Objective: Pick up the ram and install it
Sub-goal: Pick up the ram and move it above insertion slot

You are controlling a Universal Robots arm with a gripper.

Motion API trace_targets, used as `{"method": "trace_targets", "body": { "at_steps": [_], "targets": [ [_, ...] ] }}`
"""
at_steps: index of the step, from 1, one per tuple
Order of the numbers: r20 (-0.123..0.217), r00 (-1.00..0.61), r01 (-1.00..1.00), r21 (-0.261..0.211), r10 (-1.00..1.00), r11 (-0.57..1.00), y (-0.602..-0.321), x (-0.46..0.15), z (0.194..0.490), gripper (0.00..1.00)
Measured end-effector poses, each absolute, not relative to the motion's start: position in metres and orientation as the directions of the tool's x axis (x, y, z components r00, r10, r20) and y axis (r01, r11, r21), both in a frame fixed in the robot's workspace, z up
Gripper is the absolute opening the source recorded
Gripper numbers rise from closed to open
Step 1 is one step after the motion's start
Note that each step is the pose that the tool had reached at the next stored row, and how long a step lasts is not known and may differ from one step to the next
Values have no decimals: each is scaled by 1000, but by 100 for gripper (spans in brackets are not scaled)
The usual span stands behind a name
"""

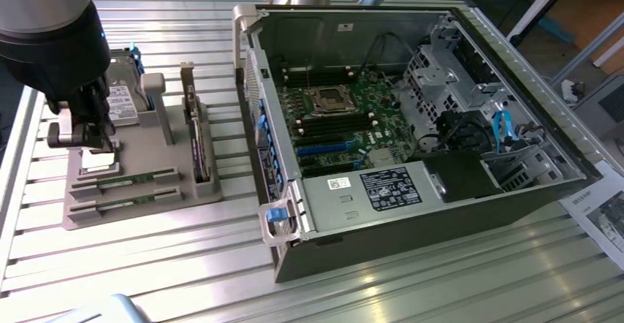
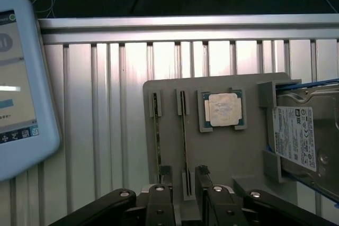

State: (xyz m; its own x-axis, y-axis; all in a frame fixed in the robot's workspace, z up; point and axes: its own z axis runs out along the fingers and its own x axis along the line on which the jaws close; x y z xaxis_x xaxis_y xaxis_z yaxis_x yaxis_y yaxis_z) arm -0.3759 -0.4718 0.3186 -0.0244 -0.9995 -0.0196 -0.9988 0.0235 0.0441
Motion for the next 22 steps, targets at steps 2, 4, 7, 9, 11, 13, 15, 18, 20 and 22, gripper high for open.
{"method": "trace_targets", "body": {
  "at_steps": [2, 4, 7, 9, 11, 13, 15, 18, 20, 22],
  "targets": [
    [-20, -24, -999, 44, -1000, 23, -472, -376, 318, 31],
    [-20, -24, -999, 44, -1000, 23, -472, -376, 315, 31],
    [-20, -24, -999, 44, -1000, 23, -472, -376, 311, 31],
    [-20, -24, -999, 44, -1000, 23, -473, -376, 307, 31],
    [-20, -24, -999, 44, -1000, 23, -473, -376, 304, 31],
    [-20, -24, -999, 44, -1000, 23, -473, -376, 302, 31],
    [-20, -24, -999, 44, -1000, 23, -474, -376, 298, 31],
    [-20, -24, -999, 44, -1000, 23, -474, -376, 292, 31],
    [-20, -24, -999, 44, -1000, 23, -475, -376, 289, 31],
    [-20, -24, -999, 44, -1000, 23, -475, -376, 286, 31]
  ]
}}
